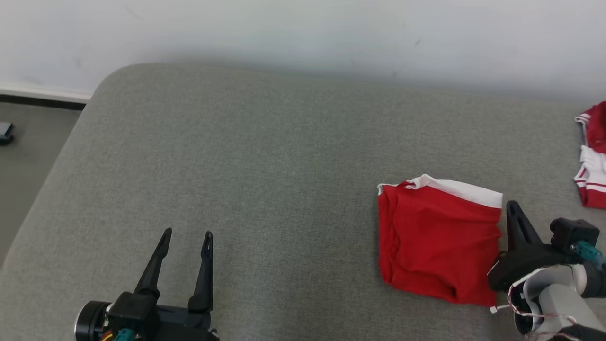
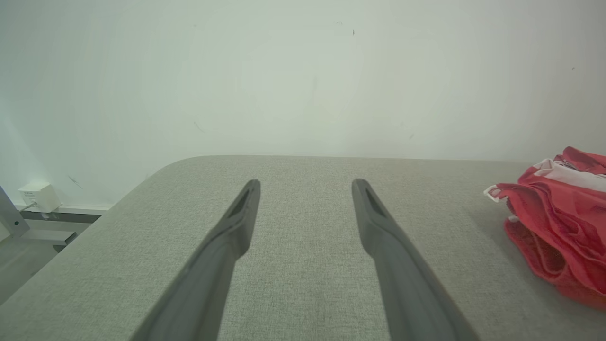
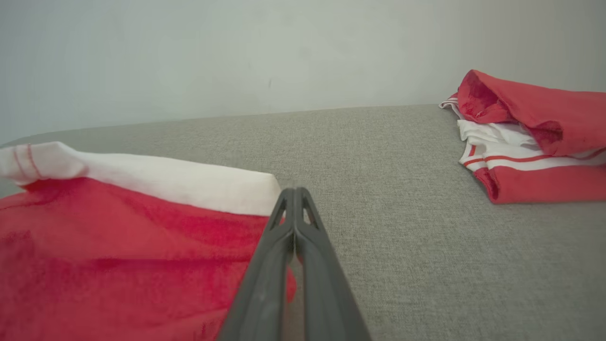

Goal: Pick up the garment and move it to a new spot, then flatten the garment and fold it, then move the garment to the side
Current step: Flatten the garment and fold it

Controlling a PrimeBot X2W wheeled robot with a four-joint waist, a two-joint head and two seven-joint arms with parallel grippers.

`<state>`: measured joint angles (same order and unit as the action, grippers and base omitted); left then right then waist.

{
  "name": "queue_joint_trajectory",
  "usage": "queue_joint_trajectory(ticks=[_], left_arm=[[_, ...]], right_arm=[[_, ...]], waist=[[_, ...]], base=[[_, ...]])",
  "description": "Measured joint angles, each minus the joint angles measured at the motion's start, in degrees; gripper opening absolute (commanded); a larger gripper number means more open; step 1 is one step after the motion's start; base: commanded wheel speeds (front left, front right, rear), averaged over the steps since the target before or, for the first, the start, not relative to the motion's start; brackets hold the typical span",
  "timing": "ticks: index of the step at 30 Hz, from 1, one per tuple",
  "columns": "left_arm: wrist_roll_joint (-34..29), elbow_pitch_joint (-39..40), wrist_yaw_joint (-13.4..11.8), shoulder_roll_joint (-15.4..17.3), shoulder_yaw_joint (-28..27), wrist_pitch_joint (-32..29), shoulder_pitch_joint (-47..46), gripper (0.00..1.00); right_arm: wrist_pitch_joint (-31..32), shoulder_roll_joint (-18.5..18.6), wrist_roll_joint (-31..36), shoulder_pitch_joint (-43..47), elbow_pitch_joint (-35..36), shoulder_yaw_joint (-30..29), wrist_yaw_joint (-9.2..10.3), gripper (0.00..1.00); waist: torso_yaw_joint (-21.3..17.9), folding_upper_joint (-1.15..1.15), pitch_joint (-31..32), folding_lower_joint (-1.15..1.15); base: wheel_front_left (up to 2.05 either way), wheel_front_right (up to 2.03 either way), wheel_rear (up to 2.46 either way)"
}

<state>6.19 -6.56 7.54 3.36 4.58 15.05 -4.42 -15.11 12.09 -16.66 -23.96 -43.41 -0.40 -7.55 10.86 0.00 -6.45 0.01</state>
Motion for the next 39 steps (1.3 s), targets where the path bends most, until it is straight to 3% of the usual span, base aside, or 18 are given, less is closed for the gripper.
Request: queue_joint_trajectory(ticks=[9, 14, 21, 26, 33, 39], left_arm=[[0.47, -0.31, 0.00, -0.23, 1.37, 0.00, -2.75, 1.00], [0.82, -0.54, 0.00, -0.30, 1.82, 0.00, -3.35, 1.00], [1.31, -0.46, 0.00, -0.36, 1.68, 0.00, -3.44, 1.00], [1.78, -0.42, -0.49, -0.38, 1.57, 0.00, -3.13, 1.00], [2.56, -0.47, -0.70, -0.40, 2.44, 0.00, -3.14, 1.00], [2.43, -0.43, -0.99, -0.41, 1.83, 0.00, -2.69, 1.00]], right_arm=[[0.00, -1.07, 3.19, -7.93, -10.10, -2.19, 0.00, 0.00], [-0.01, -3.48, 4.05, -10.24, -11.46, -1.81, 0.00, 0.00], [0.00, -7.23, 4.82, -11.10, -9.15, 0.89, 0.00, 0.00], [-0.01, -8.94, 3.39, -8.78, -6.13, 6.04, 0.00, 0.00], [-0.01, -9.17, -2.72, -5.61, -2.59, 13.22, 0.00, 0.00], [-0.01, -9.20, -4.38, -4.76, 2.12, 14.06, 0.00, 0.00]], waist=[[3.83, 0.00, -3.26, 0.00], [5.84, 0.00, -4.29, 0.00], [8.00, 0.00, -4.92, 0.00], [8.11, 0.00, -4.58, 0.00], [7.48, 0.00, -4.21, 0.00], [5.69, 0.00, -3.67, 0.00]], base=[[0.00, 0.00, 0.00], [0.00, 0.00, 0.00], [0.00, 0.00, 0.00], [0.00, 0.00, 0.00], [0.00, 0.00, 0.00], [0.00, 0.00, 0.00]])
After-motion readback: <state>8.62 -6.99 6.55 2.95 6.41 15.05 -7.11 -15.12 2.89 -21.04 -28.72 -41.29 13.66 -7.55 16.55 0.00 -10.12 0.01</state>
